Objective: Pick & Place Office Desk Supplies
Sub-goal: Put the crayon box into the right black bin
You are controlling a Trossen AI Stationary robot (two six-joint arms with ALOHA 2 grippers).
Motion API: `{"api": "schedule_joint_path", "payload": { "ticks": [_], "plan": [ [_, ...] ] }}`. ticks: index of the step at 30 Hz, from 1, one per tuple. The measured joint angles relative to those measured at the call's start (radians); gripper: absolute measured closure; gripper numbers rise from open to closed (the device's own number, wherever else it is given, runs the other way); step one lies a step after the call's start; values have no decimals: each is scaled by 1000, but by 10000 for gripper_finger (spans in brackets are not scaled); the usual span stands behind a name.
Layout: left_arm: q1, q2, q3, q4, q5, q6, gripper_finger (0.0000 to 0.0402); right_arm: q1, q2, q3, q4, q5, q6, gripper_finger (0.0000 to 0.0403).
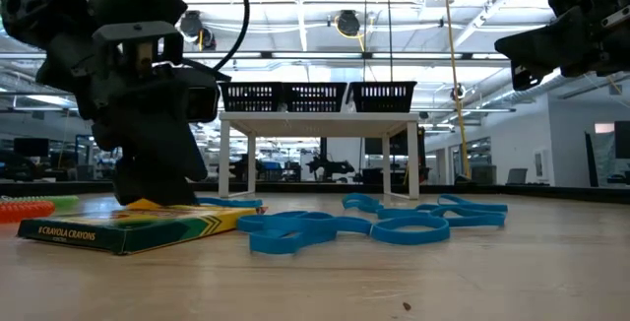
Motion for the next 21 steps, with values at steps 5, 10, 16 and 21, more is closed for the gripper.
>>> {"api": "schedule_joint_path", "payload": {
  "ticks": [5,10,16,21],
  "plan": [
    [1,2,0,19,22,44,163,0,0,0,0,0,0,403],
    [1,3,-2,17,64,68,163,0,0,0,0,0,3,403],
    [1,4,-2,9,135,68,163,0,0,0,0,0,3,403],
    [16,3,-2,6,136,68,163,0,0,0,-1,0,3,403]
  ]
}}
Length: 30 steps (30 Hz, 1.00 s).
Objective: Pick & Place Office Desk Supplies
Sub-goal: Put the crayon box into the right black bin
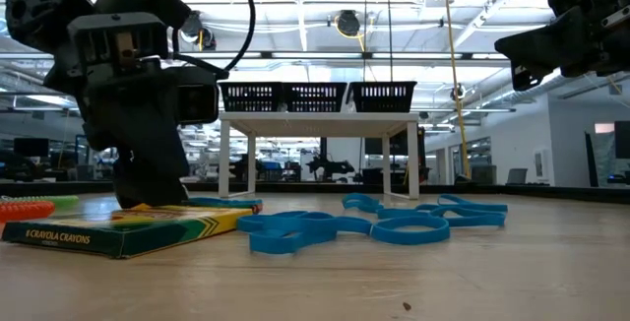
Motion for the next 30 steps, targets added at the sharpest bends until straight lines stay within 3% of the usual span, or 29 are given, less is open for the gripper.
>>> {"api": "schedule_joint_path", "payload": {
  "ticks": [18,30],
  "plan": [
    [10,0,0,-11,-9,79,169,0,0,0,0,0,0,403],
    [12,0,-2,-18,-25,119,306,0,0,0,0,0,0,403]
  ]
}}
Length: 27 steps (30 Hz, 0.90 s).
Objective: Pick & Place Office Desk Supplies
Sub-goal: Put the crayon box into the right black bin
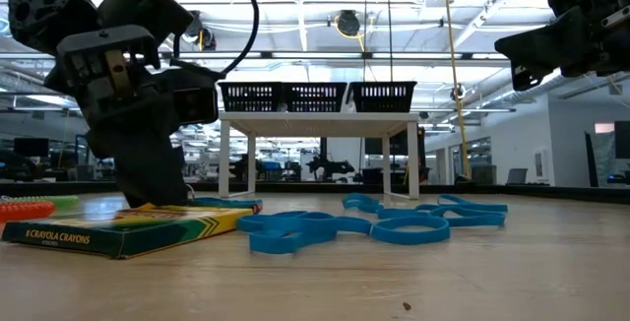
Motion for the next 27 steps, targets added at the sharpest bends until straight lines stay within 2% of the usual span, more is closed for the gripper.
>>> {"api": "schedule_joint_path", "payload": {
  "ticks": [14,27],
  "plan": [
    [1,0,0,6,-5,9,392,0,0,0,0,0,0,403],
    [0,0,0,21,-45,25,397,0,0,0,0,0,0,403]
  ]
}}
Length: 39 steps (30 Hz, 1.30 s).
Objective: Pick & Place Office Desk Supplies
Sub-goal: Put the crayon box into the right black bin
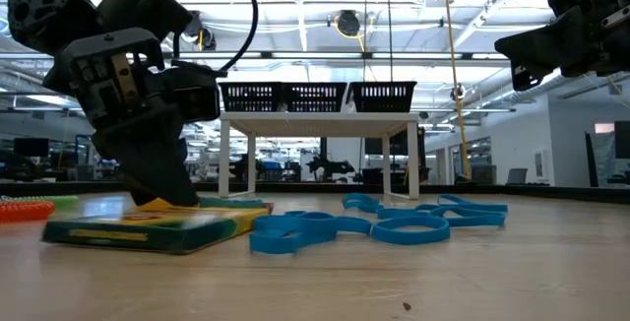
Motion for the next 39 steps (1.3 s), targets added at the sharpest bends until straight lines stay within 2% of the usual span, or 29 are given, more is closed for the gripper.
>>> {"api": "schedule_joint_path", "payload": {
  "ticks": [13,28,39],
  "plan": [
    [1,-80,17,61,-39,107,400,0,2,0,0,0,0,403],
    [0,-355,24,-90,-187,258,401,0,18,0,8,0,19,403],
    [18,-409,39,-133,-246,346,401,0,18,0,8,0,19,403]
  ]
}}
